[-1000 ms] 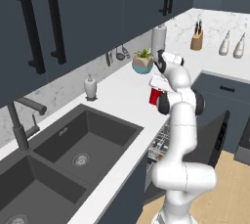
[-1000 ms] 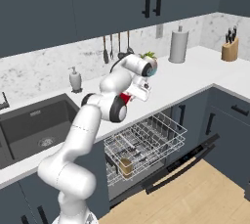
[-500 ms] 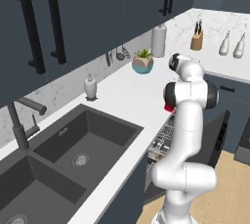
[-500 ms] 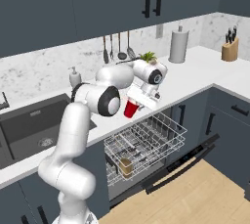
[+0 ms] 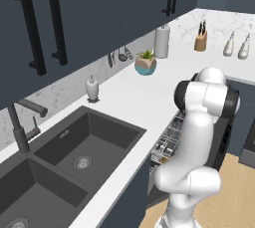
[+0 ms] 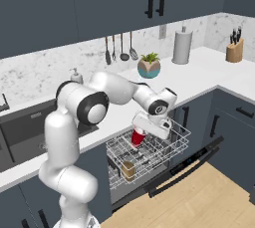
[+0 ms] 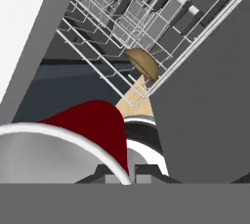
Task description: Pick up the cup and bowl from the counter, place them in the dishwasher, and close the dishwasher door.
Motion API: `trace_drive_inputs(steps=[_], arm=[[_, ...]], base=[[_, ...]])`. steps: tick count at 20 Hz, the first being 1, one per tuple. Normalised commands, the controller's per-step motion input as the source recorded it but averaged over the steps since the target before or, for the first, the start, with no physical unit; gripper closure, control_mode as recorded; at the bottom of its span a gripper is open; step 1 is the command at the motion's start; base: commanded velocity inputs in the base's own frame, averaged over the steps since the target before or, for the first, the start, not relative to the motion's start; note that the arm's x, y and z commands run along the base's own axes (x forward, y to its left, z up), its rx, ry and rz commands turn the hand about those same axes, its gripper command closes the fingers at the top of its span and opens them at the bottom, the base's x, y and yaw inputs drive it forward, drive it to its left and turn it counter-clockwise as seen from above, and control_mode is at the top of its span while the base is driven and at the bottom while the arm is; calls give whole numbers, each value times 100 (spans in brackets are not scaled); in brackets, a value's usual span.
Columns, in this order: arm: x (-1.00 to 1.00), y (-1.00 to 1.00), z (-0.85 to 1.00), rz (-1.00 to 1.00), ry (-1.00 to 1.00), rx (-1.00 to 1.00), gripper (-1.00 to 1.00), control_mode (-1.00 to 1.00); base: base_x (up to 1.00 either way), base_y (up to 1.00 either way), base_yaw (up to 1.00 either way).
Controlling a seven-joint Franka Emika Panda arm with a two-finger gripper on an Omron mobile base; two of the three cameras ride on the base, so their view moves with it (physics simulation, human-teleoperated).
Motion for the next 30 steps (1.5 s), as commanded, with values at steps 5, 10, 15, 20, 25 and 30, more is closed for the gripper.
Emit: trace_drive_inputs(steps=[5,10,15,20,25,30], arm=[[-11,-14,-36,-4,-2,-1,100,-100],[37,-12,-7,0,-3,9,100,-100],[47,-28,-28,0,-6,23,100,-100],[64,-13,-15,8,-1,6,100,-100],[52,-1,-45,5,-1,0,100,-100],[30,0,-69,0,-7,0,100,-100]], base=[[0,0,0],[0,0,0],[0,0,0],[0,0,0],[0,0,0],[0,0,0]])
